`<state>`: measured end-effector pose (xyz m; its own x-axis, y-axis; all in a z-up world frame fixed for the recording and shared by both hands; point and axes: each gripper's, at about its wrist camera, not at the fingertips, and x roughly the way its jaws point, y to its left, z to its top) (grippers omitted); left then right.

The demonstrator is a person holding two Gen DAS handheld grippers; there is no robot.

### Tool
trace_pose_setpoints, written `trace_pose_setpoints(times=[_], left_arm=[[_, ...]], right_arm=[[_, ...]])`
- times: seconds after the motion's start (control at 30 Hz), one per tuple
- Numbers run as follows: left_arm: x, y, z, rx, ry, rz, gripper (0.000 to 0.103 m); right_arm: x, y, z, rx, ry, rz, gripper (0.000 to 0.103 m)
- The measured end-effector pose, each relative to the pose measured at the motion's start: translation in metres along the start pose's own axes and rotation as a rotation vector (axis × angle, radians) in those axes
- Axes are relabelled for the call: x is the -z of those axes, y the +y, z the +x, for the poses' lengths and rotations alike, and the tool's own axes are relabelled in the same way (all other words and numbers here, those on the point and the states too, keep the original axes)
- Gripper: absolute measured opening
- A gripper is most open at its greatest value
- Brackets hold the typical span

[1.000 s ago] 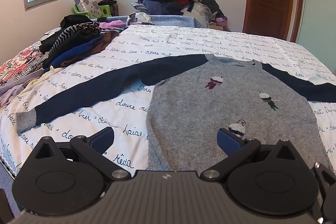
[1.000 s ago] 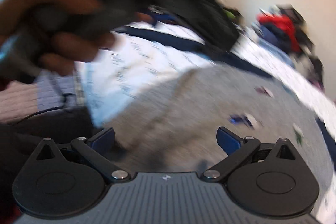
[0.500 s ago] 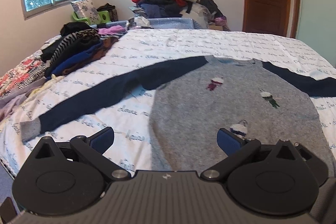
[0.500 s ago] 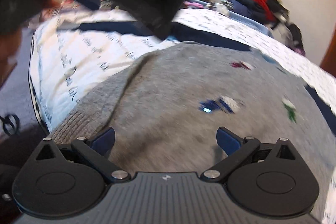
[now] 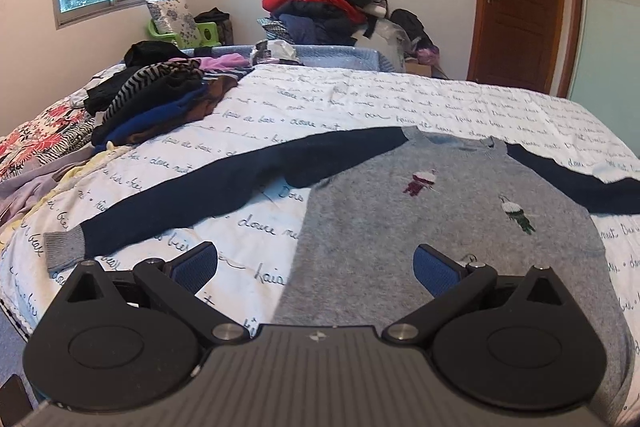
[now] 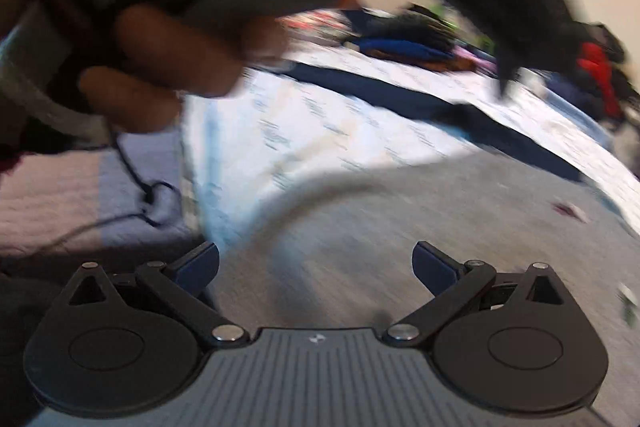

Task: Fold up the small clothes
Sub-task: 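Move the right gripper to the grey cuff of a navy sleeve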

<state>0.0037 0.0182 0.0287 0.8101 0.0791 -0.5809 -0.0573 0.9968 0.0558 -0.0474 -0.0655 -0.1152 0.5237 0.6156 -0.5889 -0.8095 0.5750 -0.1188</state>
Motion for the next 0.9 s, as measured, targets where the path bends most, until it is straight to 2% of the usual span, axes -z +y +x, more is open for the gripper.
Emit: trace_pose_setpoints(times=[0.2, 0.3, 0.47, 0.57, 0.63, 0.67, 0.8, 0.9], left_arm=[[0.009, -0.026, 0.013, 0.035, 0.036, 0.040, 0.103], [0.012, -0.039, 0.022, 0.048, 0.057, 0.055, 0.103], [0.014, -0.056, 0.036, 0.061, 0.087, 0.079, 0.103], [0.013, -0.064, 0.044, 0.068, 0.096, 0.089, 0.103], [0.012, -0.069, 0.049, 0.082, 0.087, 0.092, 0.103], [0.012, -0.073, 0.051, 0.086, 0.081, 0.097, 0.103], [0.012, -0.093, 0.068, 0.111, 0.083, 0.128, 0.103], [0.012, -0.111, 0.083, 0.144, 0.094, 0.138, 0.103]], right_arm=[[0.029, -0.063, -0.043, 0.111, 0.002, 0.246, 0.103], [0.044, -0.095, -0.063, 0.216, -0.014, 0.347, 0.103], [0.072, -0.145, -0.096, 0.439, -0.047, 0.501, 0.103], [0.099, -0.184, -0.112, 0.433, -0.059, 0.675, 0.103], [0.121, -0.208, -0.123, 0.423, -0.088, 0.795, 0.103], [0.131, -0.217, -0.129, 0.447, -0.100, 0.841, 0.103], [0.166, -0.252, -0.169, 0.590, -0.229, 0.939, 0.103], [0.189, -0.284, -0.190, 0.598, -0.303, 1.017, 0.103]])
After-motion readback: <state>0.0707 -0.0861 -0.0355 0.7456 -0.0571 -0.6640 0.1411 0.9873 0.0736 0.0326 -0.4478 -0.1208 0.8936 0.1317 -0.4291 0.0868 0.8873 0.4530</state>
